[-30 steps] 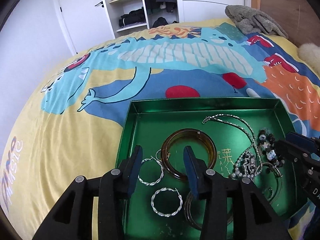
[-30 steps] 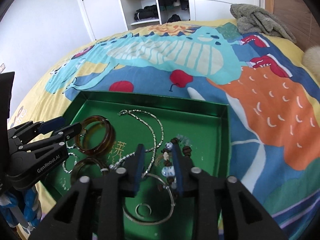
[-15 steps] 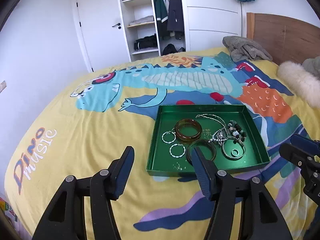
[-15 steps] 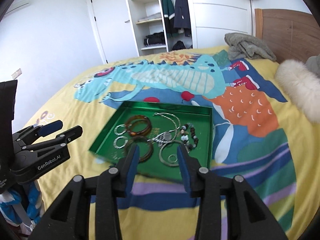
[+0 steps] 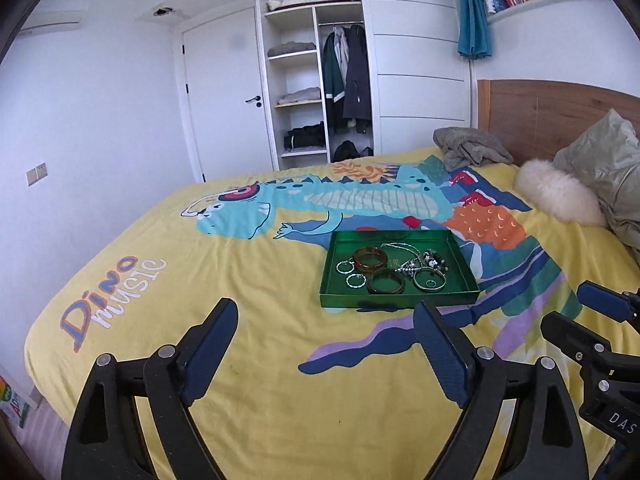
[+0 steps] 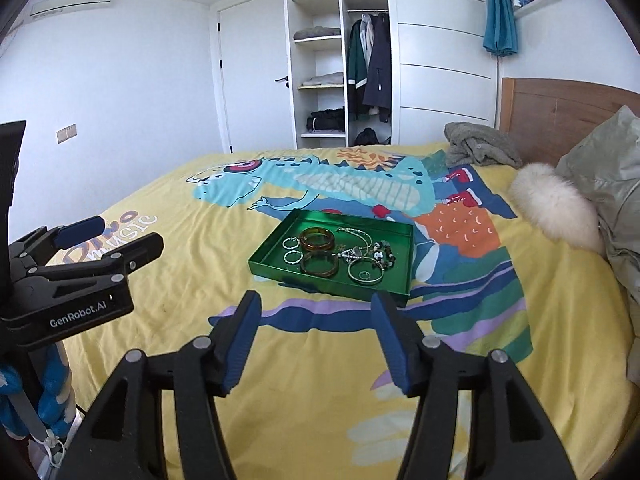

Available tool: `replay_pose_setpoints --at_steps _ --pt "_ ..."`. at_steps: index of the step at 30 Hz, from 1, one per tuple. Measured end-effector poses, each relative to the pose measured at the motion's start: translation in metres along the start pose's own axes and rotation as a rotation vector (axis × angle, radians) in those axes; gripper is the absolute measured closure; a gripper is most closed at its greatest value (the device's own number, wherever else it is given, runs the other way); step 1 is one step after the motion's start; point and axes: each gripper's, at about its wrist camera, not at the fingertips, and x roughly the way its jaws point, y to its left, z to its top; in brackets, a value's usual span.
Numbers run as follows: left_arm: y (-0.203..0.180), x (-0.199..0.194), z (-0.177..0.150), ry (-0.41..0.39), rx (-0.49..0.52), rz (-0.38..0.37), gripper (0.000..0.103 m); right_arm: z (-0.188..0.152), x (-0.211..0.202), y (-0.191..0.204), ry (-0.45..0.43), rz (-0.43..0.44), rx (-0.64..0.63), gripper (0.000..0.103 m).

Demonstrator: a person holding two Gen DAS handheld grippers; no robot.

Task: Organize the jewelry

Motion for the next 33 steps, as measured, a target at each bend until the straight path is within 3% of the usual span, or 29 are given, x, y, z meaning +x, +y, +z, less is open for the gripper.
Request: replay_pose_setpoints --at_steps 8,14,19,33 --pt "0.005 -0.070 -0.030 -0.076 0.005 0.008 0.002 -0.022 -0.060 0.021 -0.057 -0.007 -0.020 0.034" --pt "0.005 -0.109 -0.053 -0.121 0.002 0.014 0.000 -0.045 -0.088 0.031 -0.079 -0.027 -0.012 0.023" --pt "0.005 -0.127 -0.066 -0.134 -0.014 0.016 0.000 -0.061 -0.107 0.037 -0.096 -0.056 -0.016 0.013" --pt "0.005 -0.148 -0.081 -0.154 -0.005 0.041 0.000 -0.073 -0.146 0.039 -0.179 -0.129 -0.020 0.000"
